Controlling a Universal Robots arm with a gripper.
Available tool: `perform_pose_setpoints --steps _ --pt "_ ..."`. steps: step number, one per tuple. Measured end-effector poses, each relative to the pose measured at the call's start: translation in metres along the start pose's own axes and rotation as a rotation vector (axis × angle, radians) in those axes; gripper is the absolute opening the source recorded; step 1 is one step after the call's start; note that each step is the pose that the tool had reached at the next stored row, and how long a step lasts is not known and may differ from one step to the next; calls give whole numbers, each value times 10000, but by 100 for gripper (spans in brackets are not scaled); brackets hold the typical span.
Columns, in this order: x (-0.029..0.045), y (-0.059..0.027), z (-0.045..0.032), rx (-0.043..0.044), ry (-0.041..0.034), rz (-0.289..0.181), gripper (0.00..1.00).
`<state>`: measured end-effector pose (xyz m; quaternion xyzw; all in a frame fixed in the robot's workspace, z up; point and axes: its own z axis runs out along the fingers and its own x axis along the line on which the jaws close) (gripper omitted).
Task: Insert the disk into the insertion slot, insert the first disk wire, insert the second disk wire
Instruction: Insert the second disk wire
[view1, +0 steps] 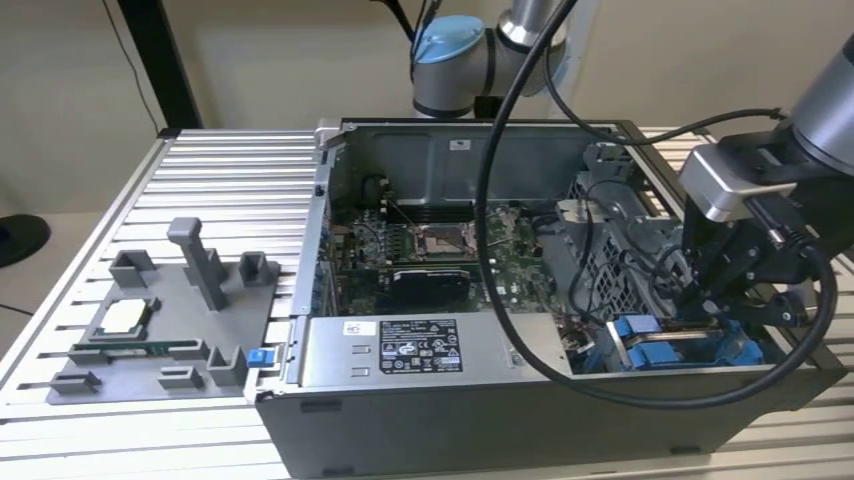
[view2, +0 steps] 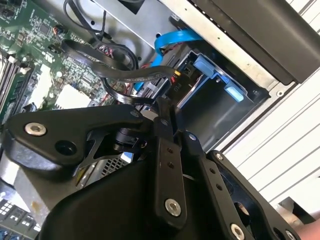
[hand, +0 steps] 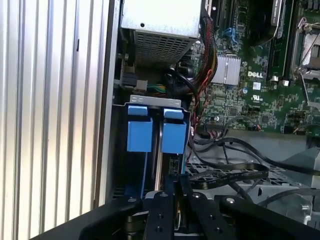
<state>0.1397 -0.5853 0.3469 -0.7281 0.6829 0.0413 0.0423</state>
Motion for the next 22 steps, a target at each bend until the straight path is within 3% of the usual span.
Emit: perform_pose_setpoints --steps 22 --pt "0 -10 44 33 13 3 0"
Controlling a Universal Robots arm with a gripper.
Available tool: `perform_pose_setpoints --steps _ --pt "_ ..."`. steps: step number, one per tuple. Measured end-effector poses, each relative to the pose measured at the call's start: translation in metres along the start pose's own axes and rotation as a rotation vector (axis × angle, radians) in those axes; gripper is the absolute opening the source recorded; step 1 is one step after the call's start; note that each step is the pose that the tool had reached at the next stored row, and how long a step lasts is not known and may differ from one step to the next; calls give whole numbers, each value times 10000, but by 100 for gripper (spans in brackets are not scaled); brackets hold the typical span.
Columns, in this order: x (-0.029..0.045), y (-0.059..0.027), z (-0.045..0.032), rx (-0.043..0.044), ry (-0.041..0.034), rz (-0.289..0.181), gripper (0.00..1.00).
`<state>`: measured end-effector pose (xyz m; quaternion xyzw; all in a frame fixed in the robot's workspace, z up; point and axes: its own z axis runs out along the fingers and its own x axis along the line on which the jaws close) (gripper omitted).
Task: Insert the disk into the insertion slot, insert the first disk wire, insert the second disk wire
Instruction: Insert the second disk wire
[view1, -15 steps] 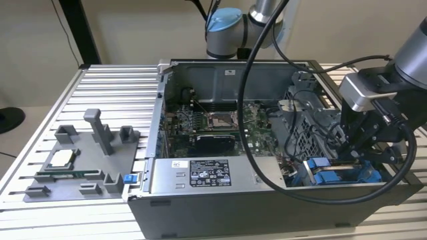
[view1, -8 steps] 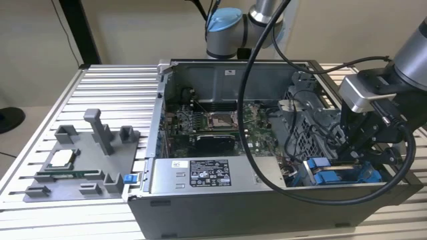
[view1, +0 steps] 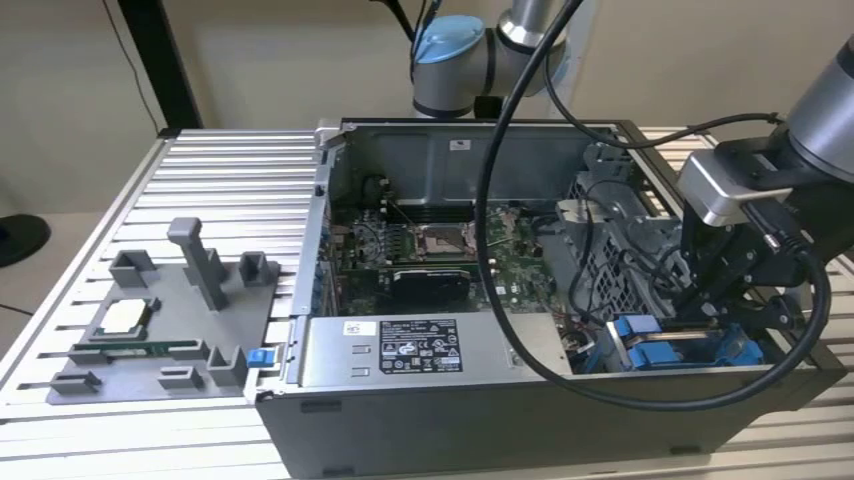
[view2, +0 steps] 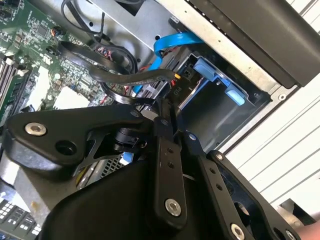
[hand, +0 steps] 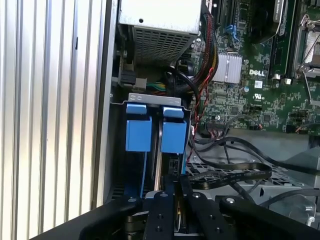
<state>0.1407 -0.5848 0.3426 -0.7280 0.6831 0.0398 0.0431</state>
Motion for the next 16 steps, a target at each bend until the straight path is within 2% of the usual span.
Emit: perform_pose_setpoints --steps 9,16 --pt "2 0 18 29 2 16 0" --pt "-2 0 27 54 -13 218 0"
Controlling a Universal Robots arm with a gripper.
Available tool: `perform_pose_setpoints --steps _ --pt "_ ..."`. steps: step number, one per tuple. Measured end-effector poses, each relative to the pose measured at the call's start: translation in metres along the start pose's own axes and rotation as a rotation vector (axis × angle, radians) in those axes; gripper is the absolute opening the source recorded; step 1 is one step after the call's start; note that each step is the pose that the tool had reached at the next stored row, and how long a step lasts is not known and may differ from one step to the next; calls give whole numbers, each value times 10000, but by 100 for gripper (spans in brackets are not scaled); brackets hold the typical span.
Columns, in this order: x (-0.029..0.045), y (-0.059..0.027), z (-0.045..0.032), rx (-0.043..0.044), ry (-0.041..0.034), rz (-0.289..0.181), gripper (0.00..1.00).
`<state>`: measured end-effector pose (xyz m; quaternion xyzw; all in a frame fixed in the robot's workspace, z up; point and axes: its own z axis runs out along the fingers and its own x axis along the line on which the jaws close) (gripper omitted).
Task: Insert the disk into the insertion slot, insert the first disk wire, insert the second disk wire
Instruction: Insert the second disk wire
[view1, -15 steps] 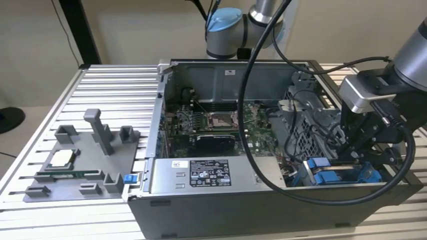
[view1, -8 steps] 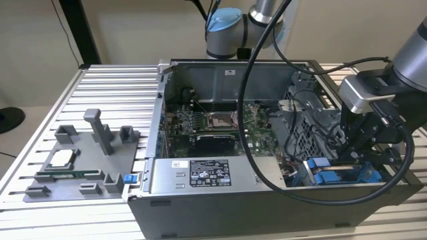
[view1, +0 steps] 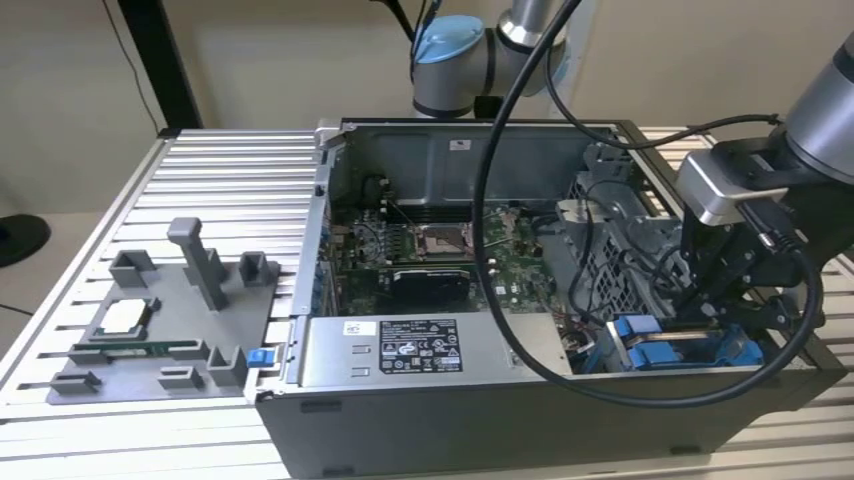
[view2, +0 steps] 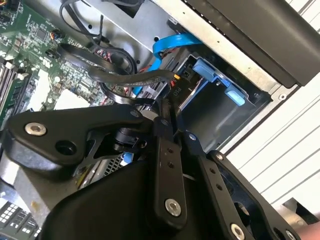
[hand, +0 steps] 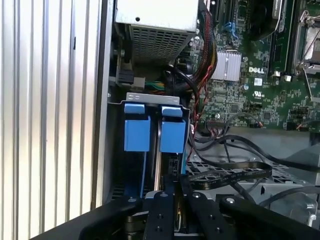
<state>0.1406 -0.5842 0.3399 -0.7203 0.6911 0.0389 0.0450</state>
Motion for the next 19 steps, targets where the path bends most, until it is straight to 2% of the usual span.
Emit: perform_pose_setpoints --steps 9,13,16,17,19 --pt "1 0 10 20 21 172 0" --pt "6 -2 54 19 33 174 0" --pt "7 -4 70 24 2 172 0" --pt "7 -5 66 24 2 169 100" --pt "-1 -6 -6 20 -1 170 100"
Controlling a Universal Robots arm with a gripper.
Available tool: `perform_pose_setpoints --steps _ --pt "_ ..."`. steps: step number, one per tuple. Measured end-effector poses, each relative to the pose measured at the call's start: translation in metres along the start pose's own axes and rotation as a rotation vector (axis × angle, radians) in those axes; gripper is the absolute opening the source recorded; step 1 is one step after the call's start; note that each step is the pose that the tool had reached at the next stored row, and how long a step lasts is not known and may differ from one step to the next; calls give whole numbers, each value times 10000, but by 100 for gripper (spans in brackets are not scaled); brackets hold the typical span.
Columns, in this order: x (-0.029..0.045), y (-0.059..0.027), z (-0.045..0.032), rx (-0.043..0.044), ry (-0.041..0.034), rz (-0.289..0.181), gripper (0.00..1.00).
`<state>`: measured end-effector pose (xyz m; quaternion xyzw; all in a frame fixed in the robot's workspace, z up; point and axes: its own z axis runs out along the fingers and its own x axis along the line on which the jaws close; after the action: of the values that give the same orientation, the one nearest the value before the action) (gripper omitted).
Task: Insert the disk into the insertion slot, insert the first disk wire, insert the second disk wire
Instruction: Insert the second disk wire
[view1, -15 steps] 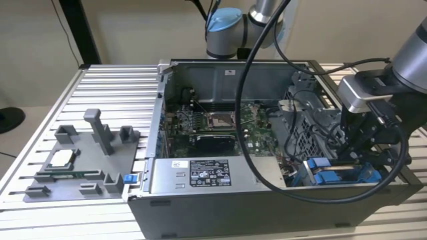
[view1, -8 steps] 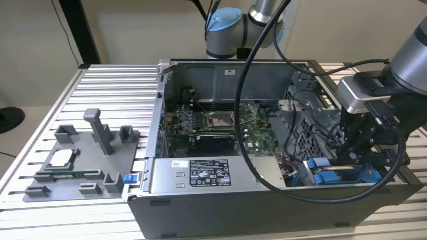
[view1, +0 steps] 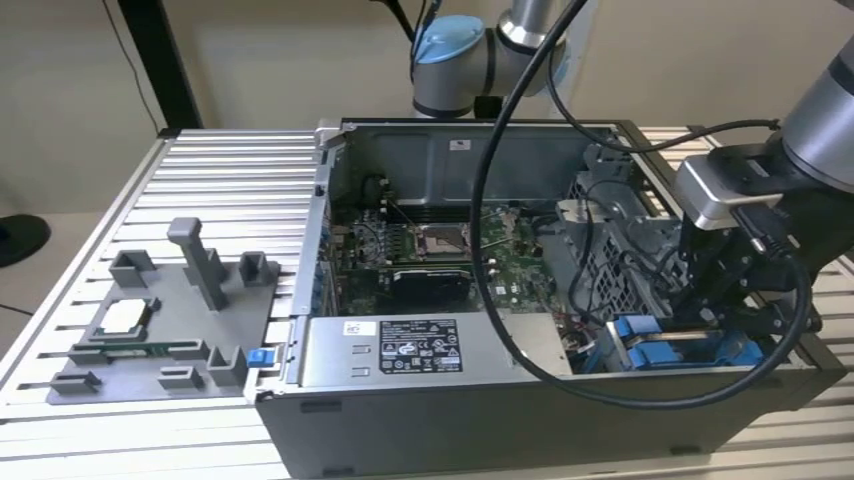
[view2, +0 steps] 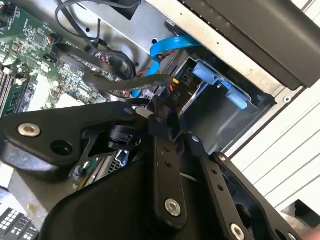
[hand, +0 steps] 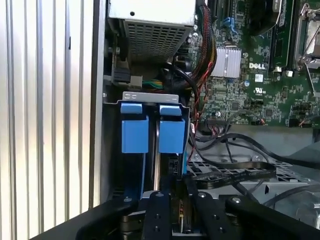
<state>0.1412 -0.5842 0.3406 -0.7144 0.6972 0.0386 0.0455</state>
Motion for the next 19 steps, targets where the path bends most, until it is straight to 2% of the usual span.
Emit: perform_pose_setpoints --steps 10,12,19 --pt "-55 -3 -459 0 18 2 100" --pt "-64 -4 -533 0 16 2 100" --pt "-64 -4 -535 0 15 3 100"
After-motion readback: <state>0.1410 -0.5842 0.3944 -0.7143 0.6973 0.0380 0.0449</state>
